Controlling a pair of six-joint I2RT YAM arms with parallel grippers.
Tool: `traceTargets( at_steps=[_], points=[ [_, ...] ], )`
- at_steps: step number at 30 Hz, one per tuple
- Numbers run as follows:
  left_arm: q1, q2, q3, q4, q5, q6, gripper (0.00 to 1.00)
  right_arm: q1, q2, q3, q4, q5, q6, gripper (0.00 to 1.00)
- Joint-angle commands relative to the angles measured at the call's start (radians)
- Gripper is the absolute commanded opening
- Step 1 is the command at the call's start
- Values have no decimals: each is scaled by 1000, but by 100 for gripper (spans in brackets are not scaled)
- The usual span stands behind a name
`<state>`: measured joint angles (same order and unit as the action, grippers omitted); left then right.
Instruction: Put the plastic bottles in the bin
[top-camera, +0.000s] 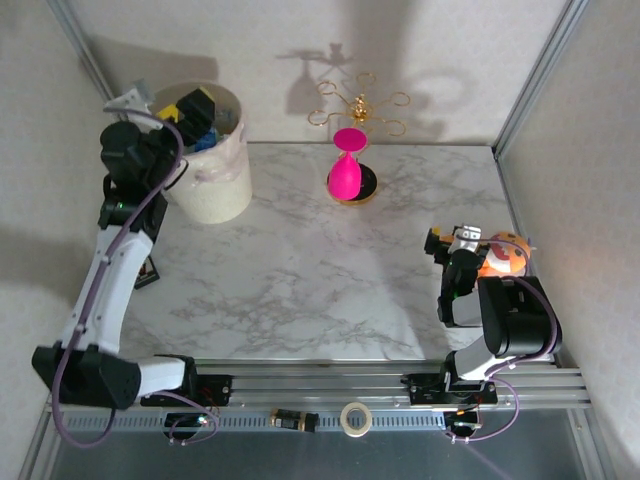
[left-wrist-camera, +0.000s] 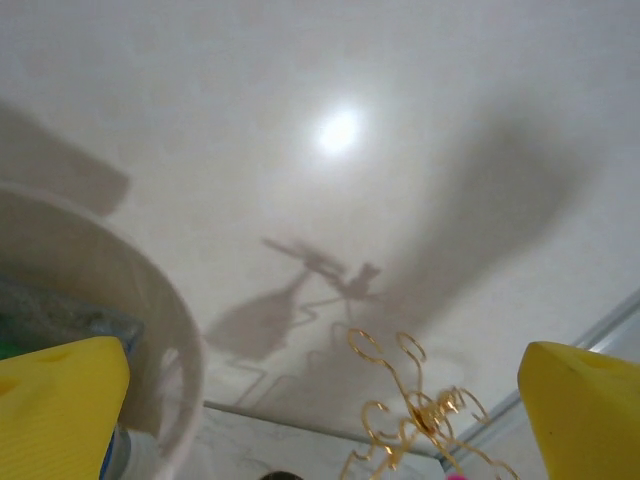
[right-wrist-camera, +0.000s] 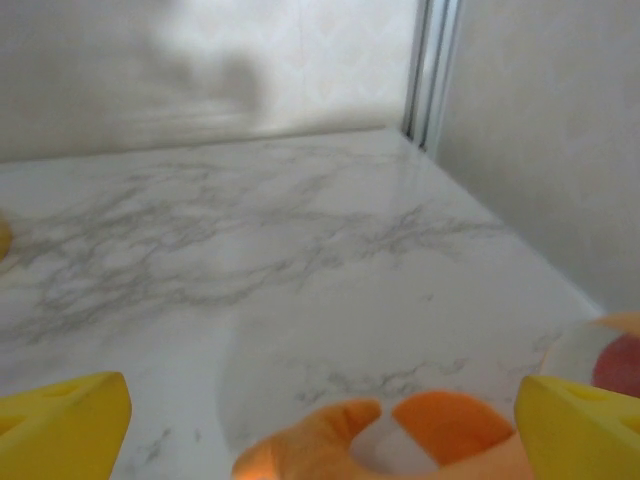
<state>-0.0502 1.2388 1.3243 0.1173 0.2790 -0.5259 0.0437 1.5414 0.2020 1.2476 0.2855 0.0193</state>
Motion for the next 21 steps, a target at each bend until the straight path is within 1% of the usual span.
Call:
traceTargets(
  at_steps=[1, 5, 8, 10, 14, 16, 17, 19, 21],
  points=[
    [-6, -110, -148, 65, 54, 72, 100, 0, 7, -4, 88, -52, 30, 99],
    [-8, -254, -418, 154, -66, 127, 100, 0, 9, -7, 94, -50, 29, 99],
    [-8, -340, -613, 219, -196, 145, 100, 1, 8, -6, 93, -51, 28, 99],
    [-8, -376, -735, 295, -285, 138, 100, 1, 11, -8, 98, -50, 27, 99],
    [-10, -370, -933, 428, -478, 157, 100, 0, 10, -6, 95, -50, 28, 99],
    [-10, -370, -1017, 497, -624, 170, 100, 1, 10, -6, 95, -51, 28, 99],
    [-9, -376, -1049, 533, -674, 181, 100, 0, 9, -6, 95, -51, 28, 99],
    [-4, -383, -1115, 631, -744, 194, 100, 0, 10, -6, 95, -51, 28, 99],
    [-2, -358, -1156, 717, -775, 204, 100, 1, 10, -6, 95, -51, 28, 99]
  ],
)
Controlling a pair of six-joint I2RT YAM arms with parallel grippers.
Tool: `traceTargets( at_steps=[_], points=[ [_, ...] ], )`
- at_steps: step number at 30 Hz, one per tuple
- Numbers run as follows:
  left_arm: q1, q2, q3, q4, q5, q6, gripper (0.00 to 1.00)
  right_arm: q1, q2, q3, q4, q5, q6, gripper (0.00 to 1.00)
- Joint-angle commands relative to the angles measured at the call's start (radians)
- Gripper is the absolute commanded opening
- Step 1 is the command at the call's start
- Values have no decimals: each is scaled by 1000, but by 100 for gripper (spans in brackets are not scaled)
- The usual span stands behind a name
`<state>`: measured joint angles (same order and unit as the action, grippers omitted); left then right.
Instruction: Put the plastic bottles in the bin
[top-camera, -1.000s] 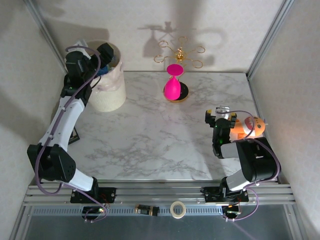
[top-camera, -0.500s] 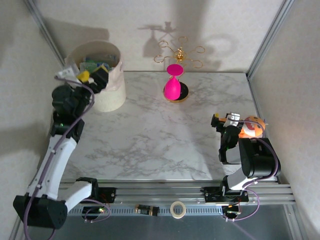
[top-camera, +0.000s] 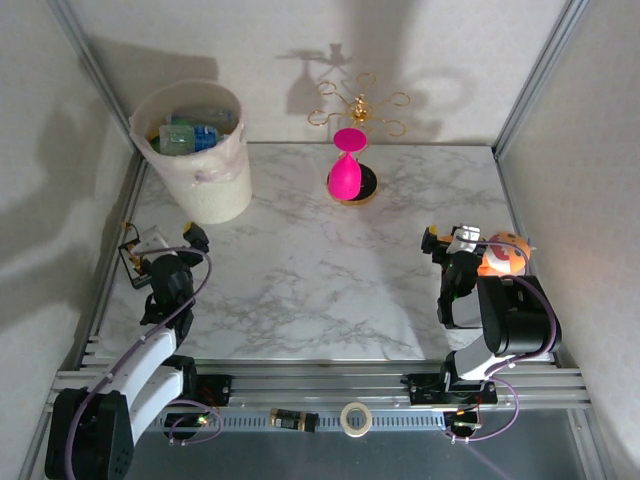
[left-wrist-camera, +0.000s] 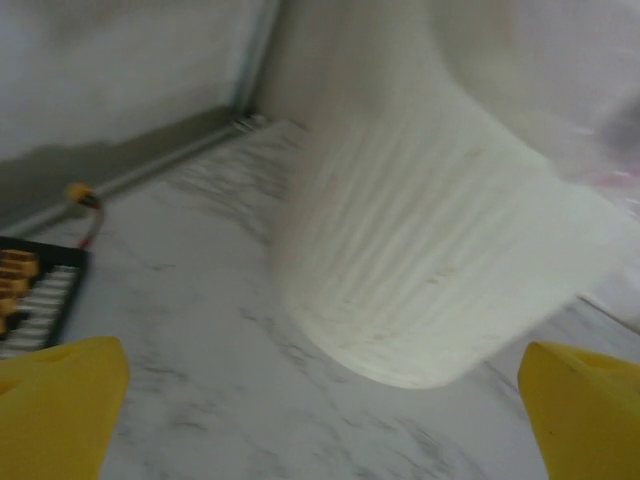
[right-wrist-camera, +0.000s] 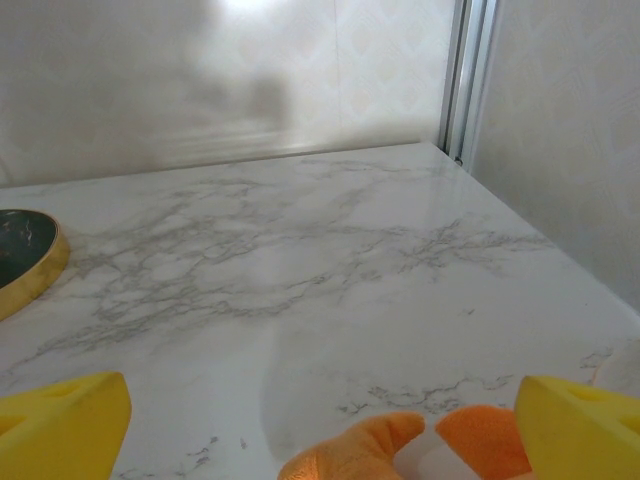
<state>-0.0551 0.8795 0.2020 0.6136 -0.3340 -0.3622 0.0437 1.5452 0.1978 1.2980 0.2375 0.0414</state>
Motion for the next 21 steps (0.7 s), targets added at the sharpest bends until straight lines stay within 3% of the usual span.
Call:
traceTargets(
  at_steps=[1, 4, 8, 13, 17, 20, 21],
  points=[
    [3, 29, -45, 256, -168, 51, 100, 1, 6, -2, 44, -2, 6, 99],
    [-1, 144, -48, 335, -152, 86, 100, 0, 6, -2, 44, -4, 6, 99],
    [-7, 306, -74, 574, -37, 186, 100, 0, 6, -1, 44, -3, 6, 99],
    [4, 452, -24, 593, 134, 258, 100, 0, 6, -1, 44, -4, 6, 99],
    [8, 685, -110, 972, 220, 281, 99, 0, 5, -1, 45, -3, 6, 99],
    [5, 649, -39, 783, 246, 293, 100, 0, 6, -1, 44, -4, 6, 99],
    [4, 668, -21, 786, 254, 301, 100, 0, 6, -1, 44, -4, 6, 99]
  ],
)
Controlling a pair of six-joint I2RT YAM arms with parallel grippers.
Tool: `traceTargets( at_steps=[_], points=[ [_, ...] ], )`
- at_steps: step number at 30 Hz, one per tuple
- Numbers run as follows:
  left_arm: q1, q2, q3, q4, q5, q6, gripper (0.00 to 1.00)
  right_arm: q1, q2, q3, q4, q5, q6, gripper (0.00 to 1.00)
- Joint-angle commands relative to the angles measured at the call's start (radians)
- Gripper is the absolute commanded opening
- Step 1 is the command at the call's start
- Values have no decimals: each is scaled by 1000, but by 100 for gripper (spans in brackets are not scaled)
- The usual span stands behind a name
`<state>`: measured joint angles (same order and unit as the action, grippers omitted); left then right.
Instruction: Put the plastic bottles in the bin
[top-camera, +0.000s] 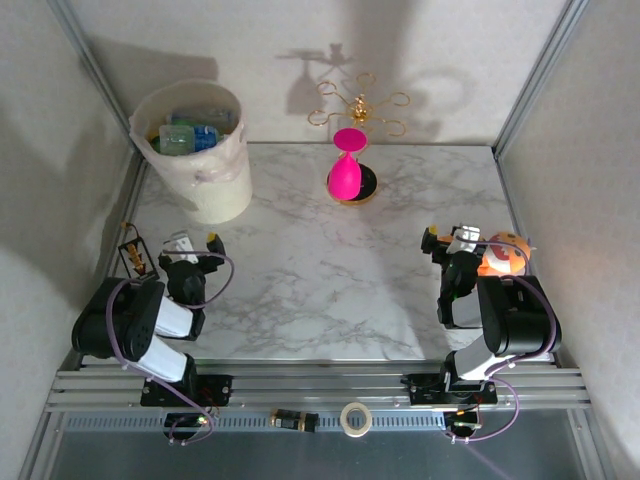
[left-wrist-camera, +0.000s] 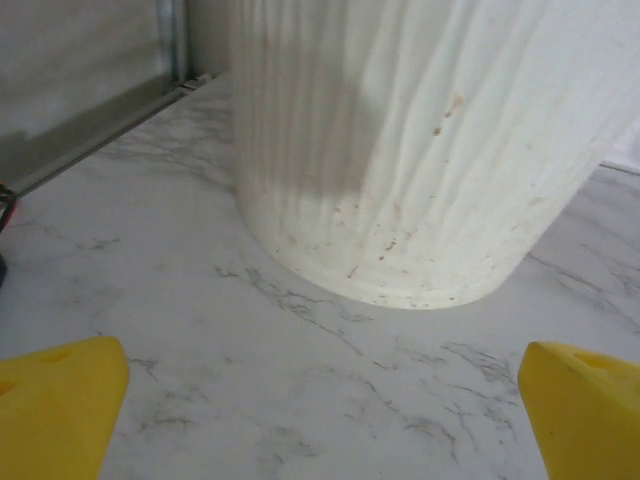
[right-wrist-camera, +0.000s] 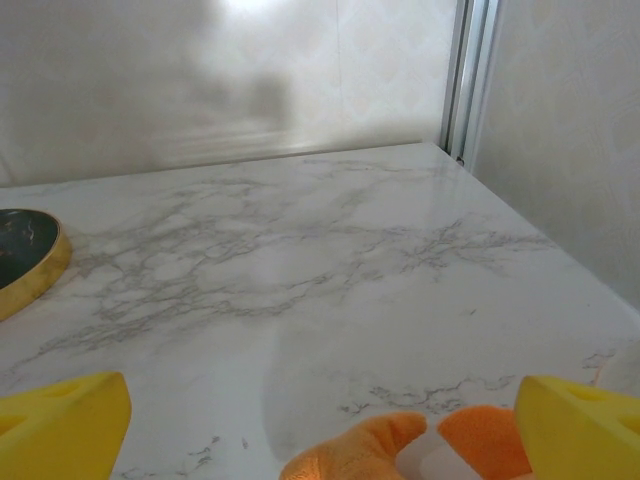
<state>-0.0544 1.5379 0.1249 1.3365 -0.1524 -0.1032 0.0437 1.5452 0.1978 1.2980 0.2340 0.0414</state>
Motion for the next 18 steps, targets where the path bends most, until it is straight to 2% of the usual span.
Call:
traceTargets(
  at_steps=[1, 18],
  points=[
    [5, -1, 64, 26, 70, 36, 100, 1, 6, -2, 44, 0, 6, 99],
    [4, 2, 84, -12, 27, 25, 100, 1, 6, -2, 44, -3, 5, 99]
  ],
)
